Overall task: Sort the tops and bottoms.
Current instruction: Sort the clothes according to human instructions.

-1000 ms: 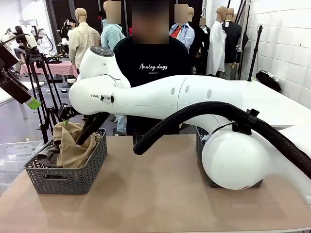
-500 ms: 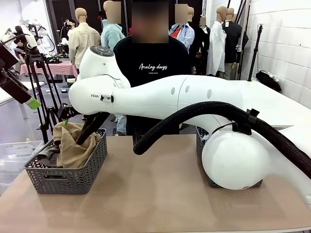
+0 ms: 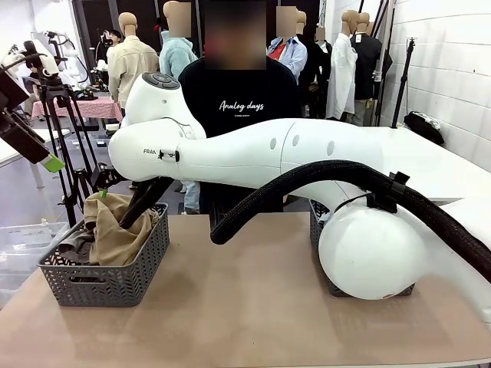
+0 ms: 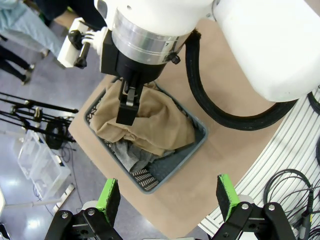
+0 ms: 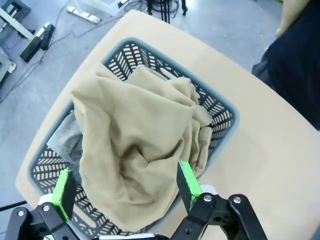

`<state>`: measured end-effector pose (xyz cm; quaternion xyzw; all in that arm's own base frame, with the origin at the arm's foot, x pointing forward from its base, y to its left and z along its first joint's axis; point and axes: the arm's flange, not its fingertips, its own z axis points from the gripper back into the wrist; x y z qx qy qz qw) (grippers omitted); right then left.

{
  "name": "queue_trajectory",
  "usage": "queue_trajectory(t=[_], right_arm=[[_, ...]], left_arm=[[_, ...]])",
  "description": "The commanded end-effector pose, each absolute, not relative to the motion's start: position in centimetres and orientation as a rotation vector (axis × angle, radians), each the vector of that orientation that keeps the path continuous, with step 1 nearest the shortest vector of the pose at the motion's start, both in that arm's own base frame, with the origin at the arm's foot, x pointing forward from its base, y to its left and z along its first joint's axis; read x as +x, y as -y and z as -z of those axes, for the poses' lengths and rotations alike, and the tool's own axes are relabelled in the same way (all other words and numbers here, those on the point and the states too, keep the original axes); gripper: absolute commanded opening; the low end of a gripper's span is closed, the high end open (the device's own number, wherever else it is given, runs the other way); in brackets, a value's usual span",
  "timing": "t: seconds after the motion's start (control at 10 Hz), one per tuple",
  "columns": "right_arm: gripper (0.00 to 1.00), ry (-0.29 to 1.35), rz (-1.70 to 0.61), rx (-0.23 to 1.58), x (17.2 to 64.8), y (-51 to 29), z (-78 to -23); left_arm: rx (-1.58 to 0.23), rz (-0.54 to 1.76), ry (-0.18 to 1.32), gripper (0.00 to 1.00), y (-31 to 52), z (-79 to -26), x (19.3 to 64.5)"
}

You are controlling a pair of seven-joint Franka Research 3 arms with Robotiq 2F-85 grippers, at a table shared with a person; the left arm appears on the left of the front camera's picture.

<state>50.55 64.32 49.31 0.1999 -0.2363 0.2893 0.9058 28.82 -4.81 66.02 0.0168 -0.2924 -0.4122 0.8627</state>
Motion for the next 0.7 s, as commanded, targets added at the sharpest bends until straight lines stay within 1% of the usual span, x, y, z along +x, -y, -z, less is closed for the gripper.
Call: queue_trajectory(t=[0.0,0.6], right_arm=[[1.0,0.496,-0.602,0.421,50.57,-64.41,-49.56],[1.0,0.496,-0.602,0.421,50.57,-64.41,-49.56]], left_arm=[[0.04,0.859,0.602,1.0,4.68,-66.21,28.66],[0.04,0.859,0.602,1.0,4.68,-66.21,28.66]])
